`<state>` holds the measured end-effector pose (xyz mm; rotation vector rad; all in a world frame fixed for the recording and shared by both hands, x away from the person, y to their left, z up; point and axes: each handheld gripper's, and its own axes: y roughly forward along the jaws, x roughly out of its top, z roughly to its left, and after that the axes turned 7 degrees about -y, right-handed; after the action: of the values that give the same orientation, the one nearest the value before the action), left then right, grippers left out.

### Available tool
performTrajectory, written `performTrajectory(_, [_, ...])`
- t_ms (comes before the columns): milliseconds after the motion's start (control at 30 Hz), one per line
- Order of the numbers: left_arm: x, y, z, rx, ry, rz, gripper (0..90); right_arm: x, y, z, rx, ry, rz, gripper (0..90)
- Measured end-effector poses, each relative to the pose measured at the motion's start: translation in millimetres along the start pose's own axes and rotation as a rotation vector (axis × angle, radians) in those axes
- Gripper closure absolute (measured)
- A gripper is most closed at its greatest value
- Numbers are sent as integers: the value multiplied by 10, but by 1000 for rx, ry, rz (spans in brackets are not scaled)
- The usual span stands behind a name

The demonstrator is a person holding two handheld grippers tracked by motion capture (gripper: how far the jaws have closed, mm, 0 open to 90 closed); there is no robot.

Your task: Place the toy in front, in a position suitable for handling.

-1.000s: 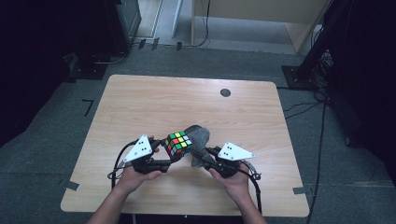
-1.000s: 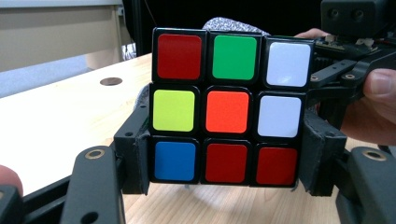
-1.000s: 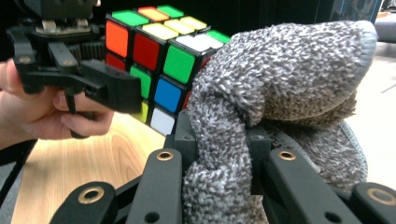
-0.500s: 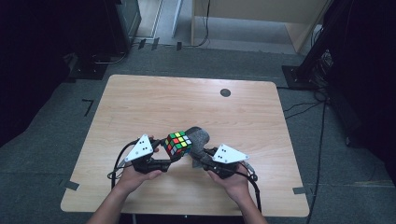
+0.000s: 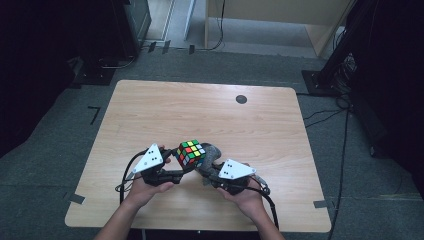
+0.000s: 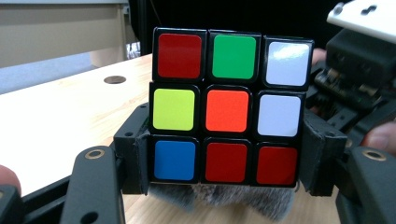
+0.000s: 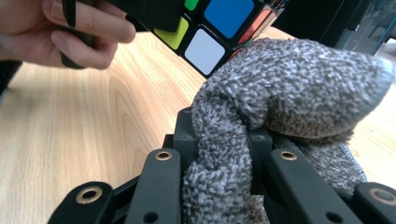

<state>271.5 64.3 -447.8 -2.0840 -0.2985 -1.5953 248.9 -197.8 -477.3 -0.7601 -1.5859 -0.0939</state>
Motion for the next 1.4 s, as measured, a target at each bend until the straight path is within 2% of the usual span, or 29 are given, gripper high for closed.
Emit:
performTrajectory(33, [-6, 2, 7, 7, 3, 7, 340, 4, -24, -24, -6, 17, -7, 740])
performTrajectory(133, [-33, 19, 17, 23, 22, 25, 340, 34, -115, -98, -23, 76, -75, 740])
performTrajectory(267, [-45, 29, 26, 59, 48, 38, 341, 89, -194, -118, -50, 50, -89, 738])
performTrajectory(333, [-71, 51, 20, 89, 77, 66, 341, 116, -255, -155, -79, 90, -133, 732])
performTrajectory(367, [-89, 71, 5, 98, 92, 80, 341, 135, -288, -172, -97, 125, -161, 730])
performTrajectory(433, [-123, 125, -47, 104, 131, 109, 341, 191, -341, -171, -113, 178, -216, 726])
performTrajectory(467, [-139, 157, -83, 100, 153, 121, 341, 233, -356, -149, -107, 192, -237, 722])
performTrajectory(567, [-190, 246, -198, 82, 216, 153, 341, 398, -346, -29, -38, 166, -278, 709])
performTrajectory(633, [-209, 268, -257, 81, 250, 155, 340, 461, -304, 42, 16, 157, -283, 702])
performTrajectory(667, [-204, 258, -273, 73, 259, 145, 341, 460, -283, 62, 13, 153, -267, 702])
performTrajectory(733, [-168, 216, -282, 63, 254, 114, 341, 394, -248, 31, -28, 153, -218, 703])
performTrajectory(800, [-133, 170, -258, 67, 241, 86, 341, 280, -265, -58, -48, 243, -252, 712])
performTrajectory(867, [-118, 139, -225, 80, 225, 71, 341, 196, -289, -142, -125, 244, -202, 715])
performTrajectory(933, [-110, 124, -191, 77, 206, 64, 341, 145, -325, -210, -156, 282, -167, 715])
performTrajectory(967, [-113, 130, -188, 78, 202, 66, 341, 133, -336, -226, -155, 303, -177, 714])
performTrajectory(1033, [-136, 162, -202, 86, 221, 88, 341, 164, -341, -203, -118, 335, -220, 709])
performTrajectory(1133, [-154, 194, -243, 81, 237, 101, 341, 299, -292, -72, -33, 302, -257, 704])
performTrajectory(1167, [-143, 187, -254, 76, 234, 89, 341, 331, -270, -35, -24, 284, -250, 704])
performTrajectory(1200, [-129, 177, -254, 76, 230, 86, 341, 341, -253, -18, -35, 262, -236, 703])
performTrajectory(1233, [-119, 163, -246, 73, 222, 77, 341, 323, -252, -27, -41, 269, -249, 704])
performTrajectory(1267, [-107, 147, -233, 68, 210, 68, 341, 288, -263, -63, -57, 290, -247, 706])
performTrajectory(1333, [-87, 116, -201, 67, 186, 54, 340, 177, -304, -164, -131, 338, -222, 708])
performTrajectory(1400, [-65, 85, -162, 57, 145, 27, 341, 65, -346, -263, -203, 376, -167, 695])
